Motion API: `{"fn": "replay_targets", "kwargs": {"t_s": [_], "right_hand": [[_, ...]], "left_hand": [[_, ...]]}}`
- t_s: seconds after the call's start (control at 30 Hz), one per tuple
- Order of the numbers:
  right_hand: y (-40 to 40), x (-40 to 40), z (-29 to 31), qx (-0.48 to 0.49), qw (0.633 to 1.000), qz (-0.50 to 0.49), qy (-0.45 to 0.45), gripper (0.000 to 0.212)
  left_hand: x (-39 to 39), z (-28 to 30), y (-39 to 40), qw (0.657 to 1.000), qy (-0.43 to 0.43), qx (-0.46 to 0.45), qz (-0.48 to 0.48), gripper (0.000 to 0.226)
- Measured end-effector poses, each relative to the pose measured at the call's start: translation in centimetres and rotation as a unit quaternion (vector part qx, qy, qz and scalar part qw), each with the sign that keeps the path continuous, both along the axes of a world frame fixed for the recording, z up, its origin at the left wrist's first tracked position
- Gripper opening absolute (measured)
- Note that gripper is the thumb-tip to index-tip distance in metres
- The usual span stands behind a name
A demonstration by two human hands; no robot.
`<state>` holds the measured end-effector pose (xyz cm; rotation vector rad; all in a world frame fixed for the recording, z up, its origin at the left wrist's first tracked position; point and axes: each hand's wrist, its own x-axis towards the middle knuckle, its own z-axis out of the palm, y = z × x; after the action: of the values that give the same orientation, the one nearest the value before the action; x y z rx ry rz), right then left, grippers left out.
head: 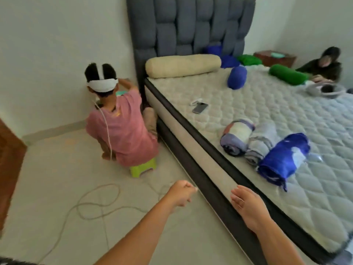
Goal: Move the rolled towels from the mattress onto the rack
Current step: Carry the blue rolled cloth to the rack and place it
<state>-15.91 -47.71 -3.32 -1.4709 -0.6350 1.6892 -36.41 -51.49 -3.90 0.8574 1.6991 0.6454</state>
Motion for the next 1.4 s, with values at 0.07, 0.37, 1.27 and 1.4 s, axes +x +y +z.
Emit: {"fn": "replay_targets", "kwargs": {"t_s": [0.07,0.37,1.27,1.4], "right_hand": [[2.9,5.3,-0.8,-0.006,0.998,-0.058,0.01,0.015],[12.3,15.7,-3.6,-0.044,0.986,-0.159,0.006,0.013],[52.2,34.0,-10.9,0.045,0.901,0.101,-0.419,0.065],[55.5,35.3,-12.5,0.045,0.886,0.162,-0.432,0.093]], "left_hand": [[4.9,-0.7,4.7,1.0,-0.02,-0.012,-0.019,0.016],[18.2,-3.1,17.6,0.986,-0.124,-0.102,-0.052,0.011],[33.6,-13.4,39.9,0.893,-0.229,-0.336,0.191,0.061],[33.8,-13.6,40.4,0.892,-0.197,-0.346,0.215,0.048]]}}
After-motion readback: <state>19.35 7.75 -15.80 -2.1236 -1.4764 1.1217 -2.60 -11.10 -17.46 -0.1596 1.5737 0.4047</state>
